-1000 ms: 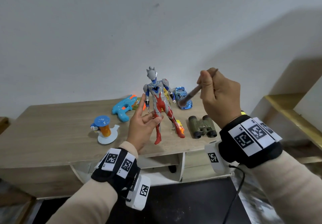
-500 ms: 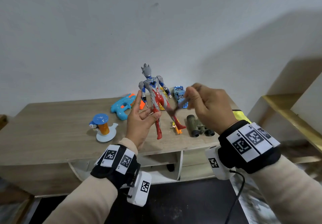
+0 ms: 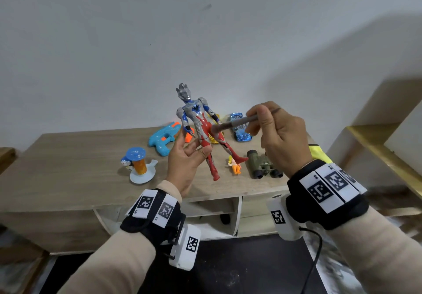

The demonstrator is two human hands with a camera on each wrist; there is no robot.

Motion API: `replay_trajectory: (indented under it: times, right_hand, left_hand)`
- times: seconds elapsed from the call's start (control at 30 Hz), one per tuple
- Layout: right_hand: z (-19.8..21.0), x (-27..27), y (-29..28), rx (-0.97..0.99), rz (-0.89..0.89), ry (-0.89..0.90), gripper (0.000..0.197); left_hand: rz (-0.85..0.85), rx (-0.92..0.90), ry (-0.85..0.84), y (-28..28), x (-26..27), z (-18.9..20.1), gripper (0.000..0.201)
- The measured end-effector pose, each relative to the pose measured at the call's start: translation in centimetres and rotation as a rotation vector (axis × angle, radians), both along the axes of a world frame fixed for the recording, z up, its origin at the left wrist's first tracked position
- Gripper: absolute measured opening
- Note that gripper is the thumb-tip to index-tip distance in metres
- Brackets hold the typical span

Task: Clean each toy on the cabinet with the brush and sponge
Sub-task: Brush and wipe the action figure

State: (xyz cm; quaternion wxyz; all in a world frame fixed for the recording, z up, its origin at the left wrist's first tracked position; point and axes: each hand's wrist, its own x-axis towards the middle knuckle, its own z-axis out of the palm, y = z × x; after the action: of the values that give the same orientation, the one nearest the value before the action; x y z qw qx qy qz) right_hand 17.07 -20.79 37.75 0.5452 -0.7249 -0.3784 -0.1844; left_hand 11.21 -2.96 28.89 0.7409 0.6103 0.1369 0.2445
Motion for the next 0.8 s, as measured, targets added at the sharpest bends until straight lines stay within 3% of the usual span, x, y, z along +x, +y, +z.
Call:
replay_trajectory:
  times: [0.13, 0.27, 0.33, 0.47, 0.57, 0.67, 0.8]
  right_hand:
    - [-0.6, -0.2, 0.1, -0.202, 0.097, 0.101, 0.038]
    - [-0.9, -0.2, 0.1, 0.01, 0.081, 0.027, 0.039]
    - [-1.0, -0.2, 0.1, 0.011, 0.126, 0.053, 0.036]
    - [-1.3, -0.4, -0.1, -0.307, 0.153, 0.107, 0.042]
    - [-1.0, -0.5, -0.4, -0.116, 0.097, 0.042, 0.04]
    - [-0.1, -0.3, -0.4, 0.161, 0.076, -0.018, 0.033]
    - [1.1, 0.2, -0.1, 0.096, 0.071, -0.047, 0.026]
  left_hand:
    - [0.006, -0.058, -0.018, 0.3, -0.1, 0.3, 0.076]
    - [0.021, -0.091, -0.007, 0.2, -0.2, 0.6, 0.088]
    - [0.031, -0.097, 0.015, 0.3, -0.2, 0.6, 0.092]
    - [0.033, -0.054, 0.015, 0.2, -0.4, 0.4, 0.083]
    - [0.029, 0.017, 0.02, 0.4, -0.4, 0.2, 0.077]
    - [0.029, 0.096, 0.041, 0.2, -0.6, 0.0, 0.091]
    - [-0.005, 0.164, 0.058, -0.4, -0.8, 0.0, 0.098]
